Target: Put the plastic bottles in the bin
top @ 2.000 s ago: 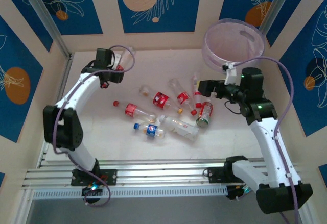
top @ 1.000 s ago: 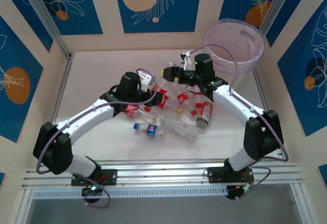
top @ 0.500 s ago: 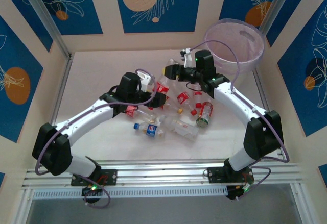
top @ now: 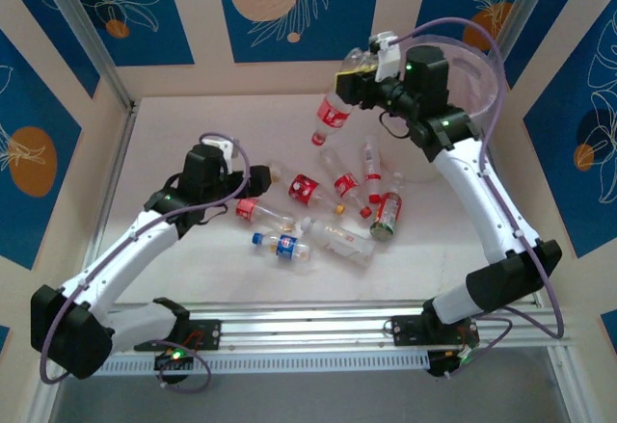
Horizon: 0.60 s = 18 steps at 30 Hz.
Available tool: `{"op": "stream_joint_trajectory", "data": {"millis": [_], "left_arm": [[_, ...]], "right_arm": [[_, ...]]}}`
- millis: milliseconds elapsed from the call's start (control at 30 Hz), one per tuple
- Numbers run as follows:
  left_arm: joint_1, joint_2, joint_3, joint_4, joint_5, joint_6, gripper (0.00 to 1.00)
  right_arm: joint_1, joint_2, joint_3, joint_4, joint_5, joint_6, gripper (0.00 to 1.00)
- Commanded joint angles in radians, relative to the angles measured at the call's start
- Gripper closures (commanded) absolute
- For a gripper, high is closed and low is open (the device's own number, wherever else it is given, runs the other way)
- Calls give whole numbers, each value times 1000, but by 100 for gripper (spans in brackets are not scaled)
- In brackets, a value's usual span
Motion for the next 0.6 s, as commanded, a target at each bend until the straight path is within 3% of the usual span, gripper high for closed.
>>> {"op": "stream_joint_trajectory", "data": {"millis": [0, 200, 400, 567], "left_arm": [[18, -50, -65, -38, -20, -54, 0], [39, -87, -125, 8, -33, -102, 2], [44, -84, -114, -3, -56, -97, 2], [46, -77, -139, 13, -73, -114, 2]], "right_arm": [[-59, -40, 92, -56, 63, -98, 66], [-191, -67, 135, 7, 104, -87, 100], [-331, -76, 95, 101, 167, -52, 100], [-378, -27, 101, 82, 249, -107, 100]]}}
